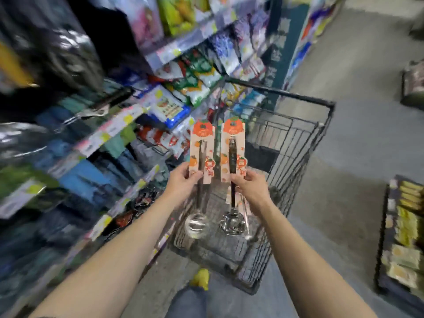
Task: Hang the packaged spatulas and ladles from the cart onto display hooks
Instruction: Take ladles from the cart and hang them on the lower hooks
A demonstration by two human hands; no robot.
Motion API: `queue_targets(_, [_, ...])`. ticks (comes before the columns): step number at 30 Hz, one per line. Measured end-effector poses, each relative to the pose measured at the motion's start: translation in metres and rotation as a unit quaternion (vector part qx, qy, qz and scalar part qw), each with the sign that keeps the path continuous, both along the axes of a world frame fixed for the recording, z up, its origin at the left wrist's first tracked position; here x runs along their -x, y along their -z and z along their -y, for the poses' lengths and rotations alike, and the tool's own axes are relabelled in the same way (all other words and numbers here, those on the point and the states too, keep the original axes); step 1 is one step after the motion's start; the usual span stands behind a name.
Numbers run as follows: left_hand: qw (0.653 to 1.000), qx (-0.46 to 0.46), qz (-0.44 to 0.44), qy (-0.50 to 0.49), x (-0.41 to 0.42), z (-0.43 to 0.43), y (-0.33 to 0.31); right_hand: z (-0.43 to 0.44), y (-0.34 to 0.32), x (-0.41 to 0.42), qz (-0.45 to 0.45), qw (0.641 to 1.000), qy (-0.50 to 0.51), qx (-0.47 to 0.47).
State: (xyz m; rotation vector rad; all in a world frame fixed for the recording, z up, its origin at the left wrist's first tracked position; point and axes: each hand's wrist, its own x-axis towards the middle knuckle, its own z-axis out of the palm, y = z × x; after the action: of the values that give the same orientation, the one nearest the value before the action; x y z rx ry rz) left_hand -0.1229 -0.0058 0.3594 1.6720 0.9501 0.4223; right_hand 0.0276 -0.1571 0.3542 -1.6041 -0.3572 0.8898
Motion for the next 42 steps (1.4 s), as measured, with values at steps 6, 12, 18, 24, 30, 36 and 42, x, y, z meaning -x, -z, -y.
queue_targets(6, [0.99,-0.037,0.047,-0.131,0.111,0.044,-0.074,-0.005,-0.059,0.072,0.074,0.99,-0.101,-0.063])
queue_targets(12, [0.966,-0.085,0.076,-0.232,0.245,0.079,-0.131,-0.021,-0.116,0.178,0.117,0.957,-0.245,-0.105])
queue_targets(18, [0.928,-0.09,0.115,-0.342,0.39,0.124,-0.173,-0.032,-0.161,0.322,0.146,0.912,-0.356,-0.143])
queue_targets(24, [0.881,-0.126,0.098,-0.445,0.563,0.193,-0.191,-0.009,-0.19,0.497,0.155,0.864,-0.445,-0.179])
queue_targets(30, [0.85,-0.163,0.061,-0.498,0.743,0.281,-0.205,0.04,-0.198,0.68,0.155,0.827,-0.501,-0.201])
queue_targets(36, [0.816,-0.156,0.065,-0.554,0.877,0.351,-0.218,0.083,-0.206,0.833,0.137,0.793,-0.554,-0.211])
queue_targets(42, [0.795,-0.141,0.071,-0.586,0.969,0.382,-0.219,0.099,-0.209,0.94,0.094,0.776,-0.581,-0.225])
